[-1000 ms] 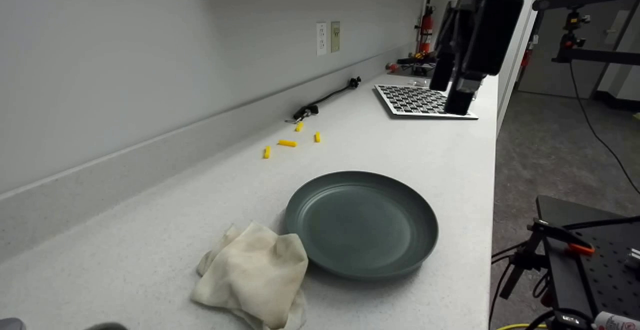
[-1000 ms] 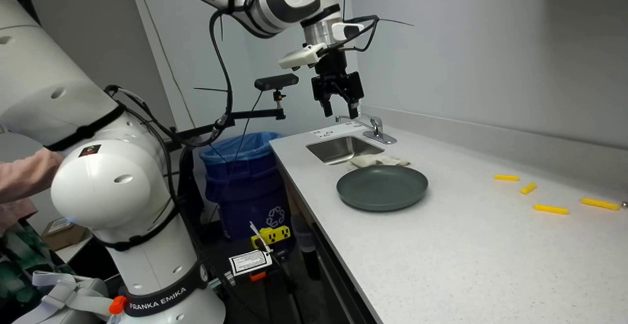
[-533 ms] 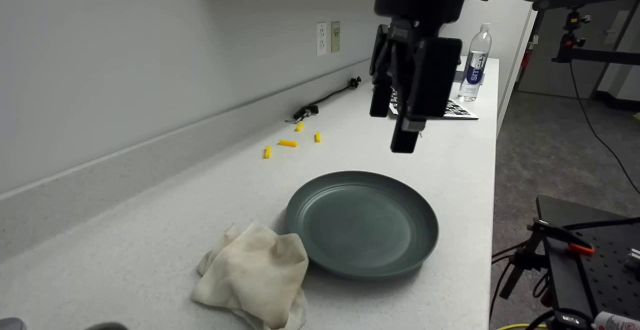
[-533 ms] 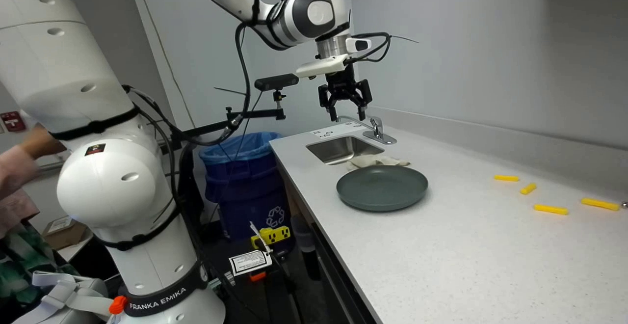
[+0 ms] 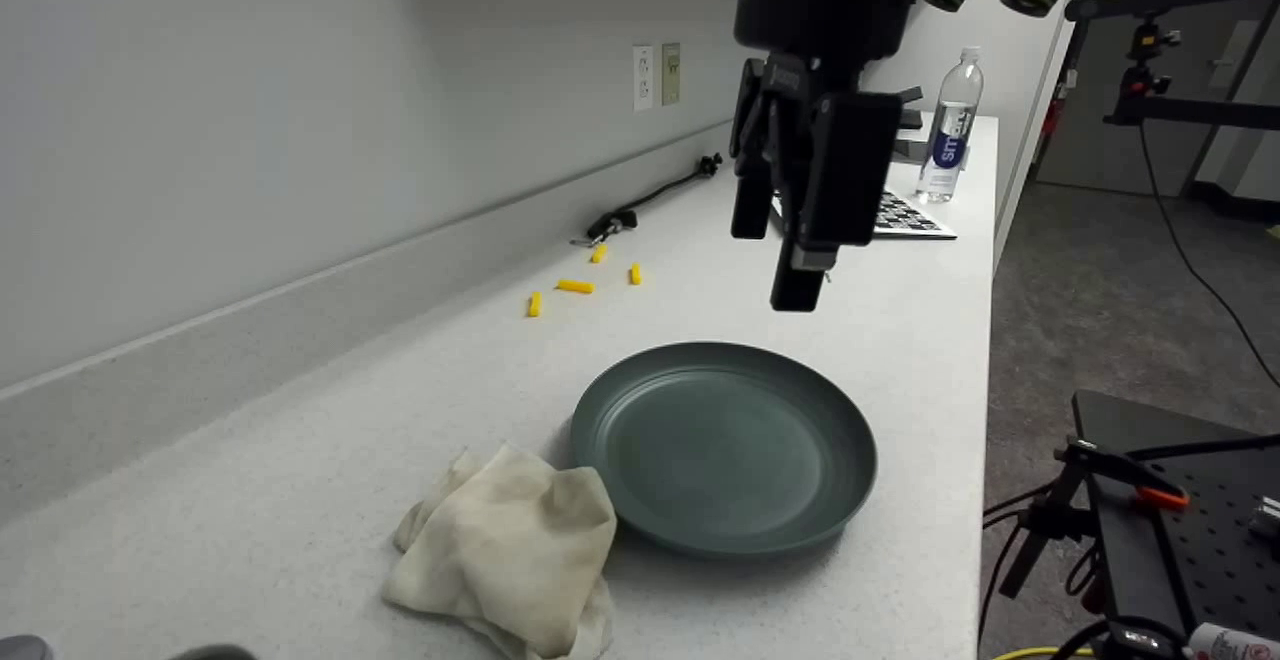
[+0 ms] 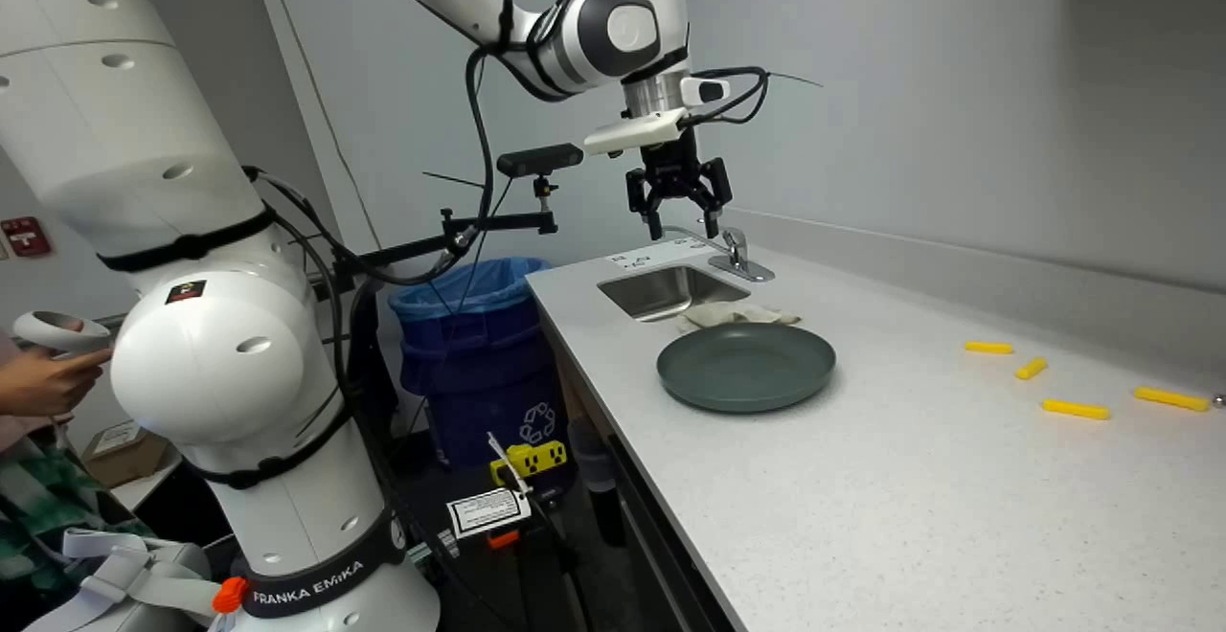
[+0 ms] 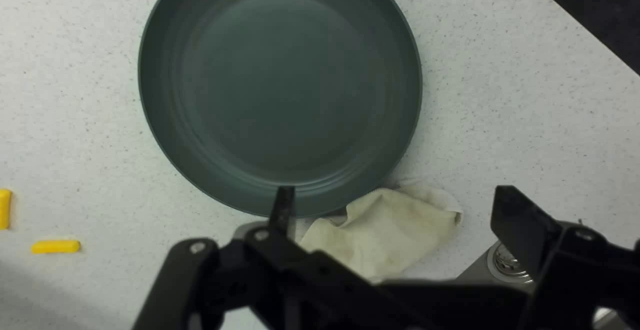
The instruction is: Use the towel to wipe the grey plate
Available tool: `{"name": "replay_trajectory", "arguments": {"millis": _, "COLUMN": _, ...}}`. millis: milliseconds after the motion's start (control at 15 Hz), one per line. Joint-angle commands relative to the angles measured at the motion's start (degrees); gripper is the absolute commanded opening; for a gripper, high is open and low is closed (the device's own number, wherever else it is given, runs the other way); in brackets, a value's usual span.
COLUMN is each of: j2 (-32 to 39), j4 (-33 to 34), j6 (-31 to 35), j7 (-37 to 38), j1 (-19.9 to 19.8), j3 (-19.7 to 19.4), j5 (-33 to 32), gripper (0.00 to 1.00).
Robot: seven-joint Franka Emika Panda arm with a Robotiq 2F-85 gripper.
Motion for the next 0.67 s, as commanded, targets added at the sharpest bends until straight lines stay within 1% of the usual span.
{"name": "replay_trajectory", "arguments": {"millis": 0, "j2": 2.73, "j4": 1.16, "j6": 3.32, "j7": -1.32, "j1": -0.67, "j3": -0.31, "j5": -3.64, "gripper": 1.0}}
{"name": "replay_trajectory", "arguments": {"millis": 67, "j2": 3.86, "j4": 1.72, "j6": 4.71, "j7": -2.04, "j1": -0.67, "j3": -0.28, "j5": -5.01, "gripper": 1.0}}
{"name": "replay_trajectory", "arguments": {"millis": 267, "j2": 7.52, "j4": 3.38, "j6": 10.11, "j7": -7.84, "j1": 0.03, "j3": -0.03, "j5": -4.55, "gripper": 1.0}}
{"name": "replay_trajectory", "arguments": {"millis": 467, "j2": 12.18, "j4": 6.29, "j6": 15.63, "j7": -17.38, "j1": 0.4, "j3": 0.86, "j5": 1.94, "gripper": 1.0}}
{"name": "replay_trajectory", "arguments": {"millis": 600, "j2": 15.64, "j4": 8.81, "j6": 17.76, "j7": -23.27, "j1": 0.08, "j3": 2.21, "j5": 6.73, "gripper": 1.0}}
